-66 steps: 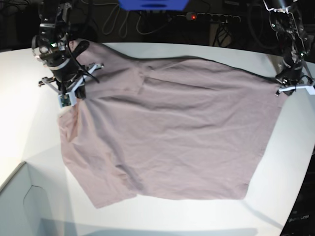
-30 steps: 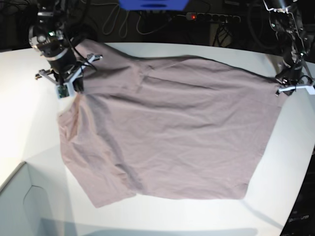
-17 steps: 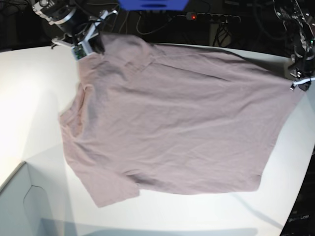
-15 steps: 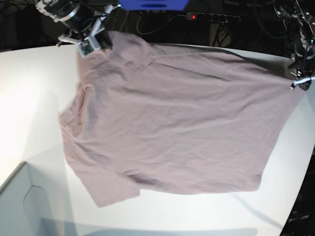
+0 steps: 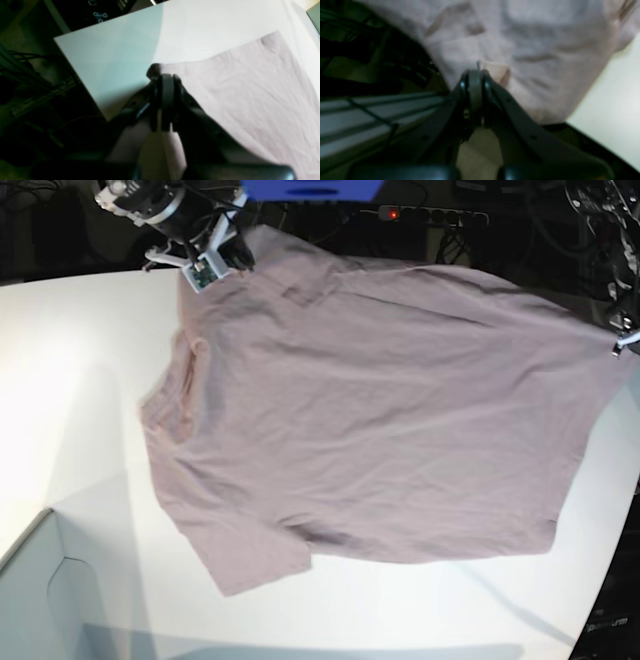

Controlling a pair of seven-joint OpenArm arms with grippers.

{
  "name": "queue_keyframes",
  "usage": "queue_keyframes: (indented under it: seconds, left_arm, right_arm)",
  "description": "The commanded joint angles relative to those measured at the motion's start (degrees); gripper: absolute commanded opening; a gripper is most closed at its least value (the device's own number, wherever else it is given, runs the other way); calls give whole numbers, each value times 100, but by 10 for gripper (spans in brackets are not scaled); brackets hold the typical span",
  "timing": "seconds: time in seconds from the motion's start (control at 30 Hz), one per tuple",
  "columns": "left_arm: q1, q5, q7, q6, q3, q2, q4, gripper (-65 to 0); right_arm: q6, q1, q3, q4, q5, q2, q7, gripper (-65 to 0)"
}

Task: Layout the t-shirt on the table in an organized manner, then fold the t-shirt properly
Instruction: 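Lift the shirt with both grippers and shake it out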

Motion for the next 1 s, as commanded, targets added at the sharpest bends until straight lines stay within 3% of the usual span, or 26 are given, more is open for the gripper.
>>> queue_keyframes:
  seconds: [0.0, 0.23, 0.37, 0.5, 0.6, 0.73, 0.97]
  left_arm:
    - [-18, -10, -129, -27, -41, -109, 118, -650]
    - [-115, -10, -120, -27, -6, -74, 101, -650]
    - [-238, -1, -120, -27, 29, -65, 57, -650]
    - [-440, 51, -120, -27, 513, -109, 48, -650]
    - [-774, 51, -120, -27, 926, -161, 48, -650]
    - [-1433, 60, -120, 17, 1682, -478, -13, -650]
    - [-3350, 60, -111, 17, 3211, -1164, -936, -650]
  right_arm:
    - [146, -47, 5, 63, 102, 16, 77, -650]
    - [146, 146, 190, 89, 102, 16, 77, -650]
    - [146, 428, 594, 98, 102, 16, 77, -650]
    - [146, 1043, 1104, 98, 102, 25, 33, -650]
    - [146, 1650, 1500, 98, 102, 210, -90, -650]
    - [146, 2828, 1781, 72, 102, 588, -785, -650]
    - [146, 5192, 1764, -500, 102, 1273, -1760, -650]
